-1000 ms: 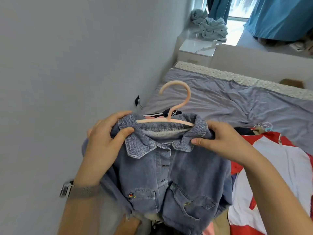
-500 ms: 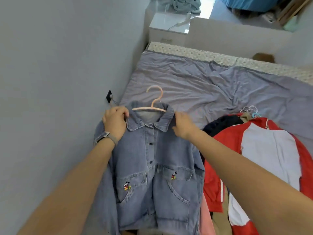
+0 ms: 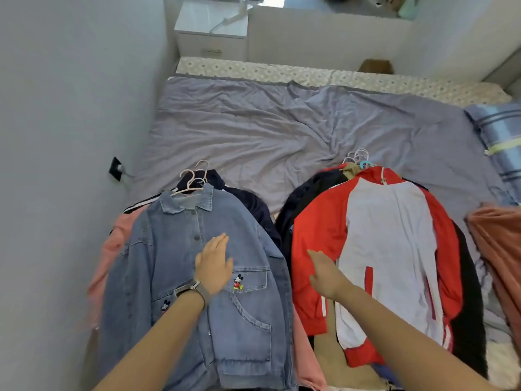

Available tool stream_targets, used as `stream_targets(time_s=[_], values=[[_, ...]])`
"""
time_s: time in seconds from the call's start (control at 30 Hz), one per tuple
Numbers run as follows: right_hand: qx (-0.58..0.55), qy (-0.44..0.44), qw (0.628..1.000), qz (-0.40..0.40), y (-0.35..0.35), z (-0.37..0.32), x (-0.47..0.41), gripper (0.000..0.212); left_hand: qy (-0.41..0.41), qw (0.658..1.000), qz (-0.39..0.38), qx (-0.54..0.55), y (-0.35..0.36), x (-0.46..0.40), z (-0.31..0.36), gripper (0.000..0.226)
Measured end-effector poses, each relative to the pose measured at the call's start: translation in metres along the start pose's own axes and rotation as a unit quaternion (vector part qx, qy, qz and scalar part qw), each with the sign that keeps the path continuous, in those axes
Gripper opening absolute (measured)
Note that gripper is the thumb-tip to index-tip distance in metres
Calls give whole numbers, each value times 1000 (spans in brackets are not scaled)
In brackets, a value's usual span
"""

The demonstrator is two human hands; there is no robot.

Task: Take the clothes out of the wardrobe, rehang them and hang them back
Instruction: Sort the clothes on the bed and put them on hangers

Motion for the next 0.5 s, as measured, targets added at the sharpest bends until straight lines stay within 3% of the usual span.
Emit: stream_targets(time_s=[0.2,0.3,0.43,0.5], values=[[-10,95,995,39,-69,186,-1,61,45,999,9,21,60,-13,132,55],[-6,94,995,22,-88,267,-11,62,48,998,24,33,109,-11,203,55],[10,76,996,-36,-112,350,-4,62,56,997,-38,37,191,-2,302,69],[10,66,997,-37,-135,386,-3,55,79,995,-53,18,213,-6,350,63]])
Point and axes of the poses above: each hand's wrist, its own x-axis away from the middle knuckle, its own y-axis out of the palm, z = x × y, the point moved 5 cm from there along -x, towards the middle knuckle, and after that the axes turned 5 degrees about y, right-handed, at the moved point
